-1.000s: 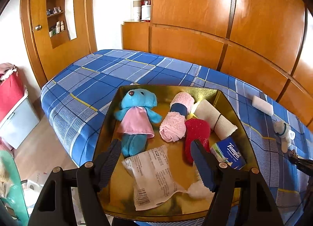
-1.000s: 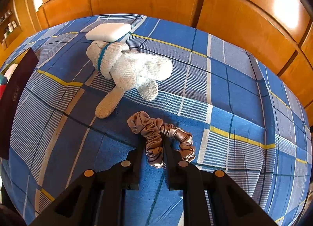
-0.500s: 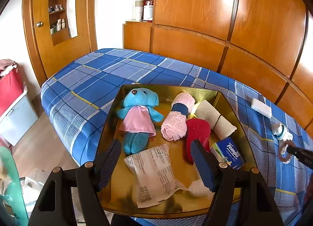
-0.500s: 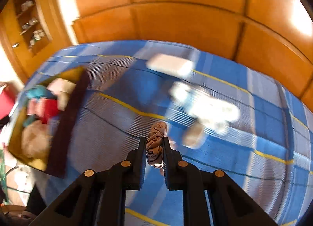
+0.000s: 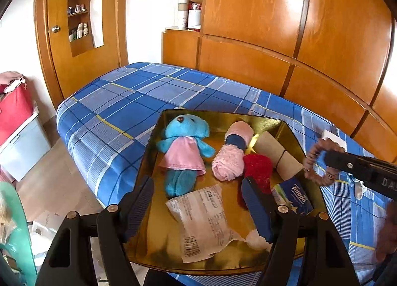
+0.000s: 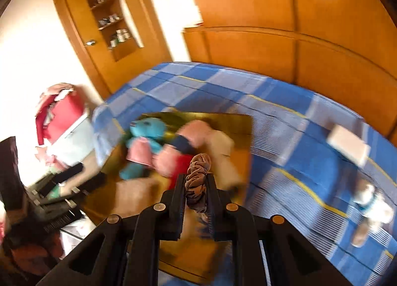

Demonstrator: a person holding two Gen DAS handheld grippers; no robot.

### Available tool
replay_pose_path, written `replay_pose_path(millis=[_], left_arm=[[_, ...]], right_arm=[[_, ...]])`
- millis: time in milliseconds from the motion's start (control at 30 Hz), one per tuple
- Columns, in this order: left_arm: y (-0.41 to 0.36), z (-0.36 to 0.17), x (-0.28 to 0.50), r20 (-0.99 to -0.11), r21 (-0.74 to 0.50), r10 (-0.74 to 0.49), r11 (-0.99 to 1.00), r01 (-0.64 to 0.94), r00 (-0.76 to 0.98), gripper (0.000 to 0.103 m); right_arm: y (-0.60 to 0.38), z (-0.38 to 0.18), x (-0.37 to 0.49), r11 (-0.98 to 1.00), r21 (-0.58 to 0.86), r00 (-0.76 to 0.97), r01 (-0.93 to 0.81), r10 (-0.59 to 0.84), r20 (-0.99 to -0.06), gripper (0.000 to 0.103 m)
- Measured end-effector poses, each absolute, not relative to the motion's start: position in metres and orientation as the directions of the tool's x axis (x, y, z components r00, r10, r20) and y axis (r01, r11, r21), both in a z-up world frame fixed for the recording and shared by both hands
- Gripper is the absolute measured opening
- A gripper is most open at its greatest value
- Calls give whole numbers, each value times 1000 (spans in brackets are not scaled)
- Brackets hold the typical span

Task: Organize soft objects
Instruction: 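Carry the brown scrunchie into the gold tray and open the right tool, then move both tools back toward the white foam block and sock bunny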

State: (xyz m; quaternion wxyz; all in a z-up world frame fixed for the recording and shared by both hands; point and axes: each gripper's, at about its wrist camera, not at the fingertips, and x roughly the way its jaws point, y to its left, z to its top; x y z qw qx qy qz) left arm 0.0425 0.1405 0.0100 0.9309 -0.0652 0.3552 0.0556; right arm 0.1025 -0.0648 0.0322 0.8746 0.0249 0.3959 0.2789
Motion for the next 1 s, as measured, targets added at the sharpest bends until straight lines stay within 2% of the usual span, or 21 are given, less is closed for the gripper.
replay_pose_path(millis=[167, 300, 500, 567, 633, 733, 1000], left_arm=[[152, 4, 42, -679, -87, 73, 980, -179, 730, 74], [159, 1, 41, -685, -93, 81, 976, -197, 724, 74], [167, -4, 41, -694, -99, 83, 973, -208, 716, 74], [168, -5, 41, -696, -101, 82, 972, -211, 714, 74], [168, -6, 42, -697, -102, 82, 972, -211, 712, 74], [168, -5, 40, -694, -104, 81, 972, -210, 716, 74], [167, 1, 38, -686, -95, 88, 973, -209, 722, 74]], right_arm=[[-16, 10, 110, 806, 269, 442, -527, 530, -723, 14], [16, -21, 118, 807, 248, 383, -535, 494, -781, 14], [30, -55, 121, 837, 195, 356, -511, 412, -839, 22], [28, -57, 120, 837, 199, 353, -509, 414, -839, 25], [25, -54, 118, 830, 219, 351, -513, 435, -829, 35], [22, -48, 116, 823, 237, 360, -516, 459, -812, 43], [5, -31, 111, 839, 262, 422, -477, 481, -769, 43]])
